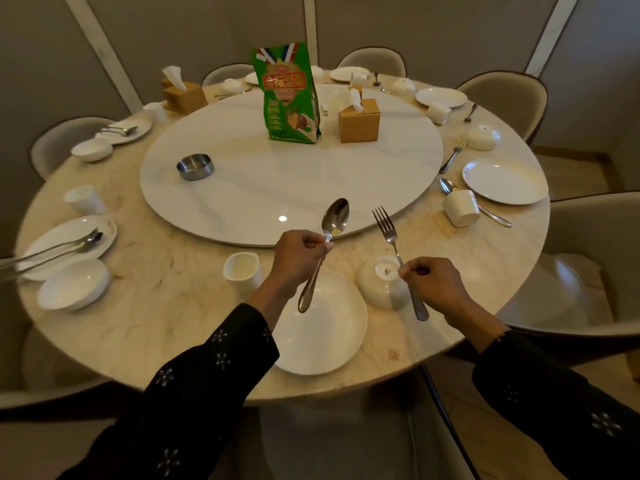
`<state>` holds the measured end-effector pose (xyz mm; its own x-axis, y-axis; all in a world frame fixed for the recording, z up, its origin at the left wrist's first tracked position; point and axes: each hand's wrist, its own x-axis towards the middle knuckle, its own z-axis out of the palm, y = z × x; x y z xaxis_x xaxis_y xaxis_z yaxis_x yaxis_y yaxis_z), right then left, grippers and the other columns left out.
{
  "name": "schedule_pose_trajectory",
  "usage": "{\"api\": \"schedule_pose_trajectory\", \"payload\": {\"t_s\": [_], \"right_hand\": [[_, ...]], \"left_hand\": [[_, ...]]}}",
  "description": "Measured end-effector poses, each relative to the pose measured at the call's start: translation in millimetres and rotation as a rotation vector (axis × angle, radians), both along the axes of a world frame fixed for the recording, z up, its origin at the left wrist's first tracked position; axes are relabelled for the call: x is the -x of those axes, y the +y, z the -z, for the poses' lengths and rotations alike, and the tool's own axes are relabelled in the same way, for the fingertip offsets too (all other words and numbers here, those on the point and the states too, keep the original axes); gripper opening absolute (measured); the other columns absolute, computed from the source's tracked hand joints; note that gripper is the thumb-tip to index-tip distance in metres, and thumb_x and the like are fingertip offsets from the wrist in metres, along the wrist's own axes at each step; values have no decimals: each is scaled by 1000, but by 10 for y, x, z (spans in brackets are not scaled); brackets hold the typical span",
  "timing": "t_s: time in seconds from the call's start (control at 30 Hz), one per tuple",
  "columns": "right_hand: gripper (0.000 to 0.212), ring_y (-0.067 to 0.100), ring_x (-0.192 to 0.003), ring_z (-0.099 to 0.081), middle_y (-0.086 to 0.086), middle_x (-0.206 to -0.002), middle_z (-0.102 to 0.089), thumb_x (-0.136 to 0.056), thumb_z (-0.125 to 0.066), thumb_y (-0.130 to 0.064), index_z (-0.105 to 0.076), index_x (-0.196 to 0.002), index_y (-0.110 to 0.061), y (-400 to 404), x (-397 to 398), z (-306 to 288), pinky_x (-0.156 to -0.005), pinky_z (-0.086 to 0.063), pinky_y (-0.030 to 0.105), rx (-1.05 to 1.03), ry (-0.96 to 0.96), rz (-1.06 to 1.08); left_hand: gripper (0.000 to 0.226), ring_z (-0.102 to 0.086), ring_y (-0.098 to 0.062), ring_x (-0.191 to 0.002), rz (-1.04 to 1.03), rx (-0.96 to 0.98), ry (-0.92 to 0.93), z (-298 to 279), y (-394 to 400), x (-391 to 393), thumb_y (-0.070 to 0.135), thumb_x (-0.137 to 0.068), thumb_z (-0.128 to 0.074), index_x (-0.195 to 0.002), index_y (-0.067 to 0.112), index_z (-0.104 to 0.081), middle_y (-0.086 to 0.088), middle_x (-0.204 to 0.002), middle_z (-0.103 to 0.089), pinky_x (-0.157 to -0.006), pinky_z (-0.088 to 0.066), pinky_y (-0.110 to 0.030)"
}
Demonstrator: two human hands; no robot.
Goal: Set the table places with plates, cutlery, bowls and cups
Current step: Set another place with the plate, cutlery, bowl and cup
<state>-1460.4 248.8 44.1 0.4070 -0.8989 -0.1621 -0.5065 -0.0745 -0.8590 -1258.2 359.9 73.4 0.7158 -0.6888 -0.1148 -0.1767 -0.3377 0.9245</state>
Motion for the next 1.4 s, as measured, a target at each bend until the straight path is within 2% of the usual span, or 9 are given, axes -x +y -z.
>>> {"api": "schedule_pose_trajectory", "payload": {"t_s": [0.17, 0.33, 0.47, 0.6, 0.73, 0.97, 1.03, 1.2, 1.4], "right_hand": [[8, 11, -72, -59, 0, -78, -68, -86, -69, -20, -73, -82, -14, 506, -202, -31, -68, -51, 30, -87, -30, -176], [9, 16, -70, -62, 8, -80, -69, -86, -70, -17, -72, -84, -9, 952, -342, 125, -55, -51, 25, -137, 39, -288], [10, 18, -63, -63, 7, -74, -67, -85, -71, -16, -72, -82, -6, 1182, -399, 241, -58, -56, 30, -143, 87, -301], [10, 18, -62, -64, 4, -72, -66, -85, -71, -17, -70, -77, -10, 1308, -403, 303, -68, -59, 36, -133, 136, -290], [10, 18, -61, -63, 8, -79, -67, -87, -68, -16, -70, -81, -8, 1346, -352, 323, -54, -52, 25, -144, 152, -263], [7, 19, -69, -64, 8, -87, -65, -88, -67, -13, -67, -81, -13, 1280, -325, 354, -53, -53, 23, -146, 199, -234], [4, 19, -67, -65, 9, -90, -66, -85, -70, -15, -66, -86, -12, 1237, -351, 368, -54, -55, 26, -149, 213, -214], [29, 19, -70, -67, 12, -101, -66, -82, -74, -15, -60, -106, -13, 1150, -486, 368, -43, -49, 21, -147, 262, -221], [35, 22, -71, -68, 14, -105, -64, -82, -74, -12, -57, -112, -14, 1115, -597, 381, -45, -53, 24, -150, 268, -227]], "left_hand": [[19, -62, -19, -73, -148, 63, 305, 73, 629, 82, 1, -82, -72, -101, -3, -69, -15, -89, -70, -69, -55, -27], [18, -64, -21, -73, -325, 75, 440, 292, 1095, 240, -9, -81, -67, -99, -6, -66, -18, -89, -66, -68, -59, -25], [20, -66, -30, -80, -407, 29, 472, 534, 1175, 332, -14, -77, -66, -96, -8, -67, -20, -86, -66, -80, -59, -38], [40, -68, -31, -95, -438, -73, 435, 663, 1107, 379, -5, -66, -76, -105, 4, -68, -18, -105, -68, -85, -58, -42], [42, -60, -28, -110, -426, -135, 386, 585, 984, 439, -6, -71, -74, -106, 12, -63, -10, -117, -61, -94, -53, -39], [38, -57, -26, -114, -376, -206, 305, 641, 823, 485, -7, -77, -72, -110, 9, -64, -10, -121, -61, -98, -51, -35], [35, -58, -25, -112, -370, -217, 262, 679, 818, 477, -6, -77, -72, -108, 8, -65, -10, -119, -62, -94, -51, -30], [27, -60, -22, -106, -320, -286, 113, 666, 841, 461, 1, -84, -66, -109, 8, -65, -9, -115, -63, -80, -47, -24], [23, -60, -21, -102, -219, -355, -62, 667, 821, 428, 5, -84, -67, -107, 7, -66, -8, -112, -64, -72, -40, -22]]}}
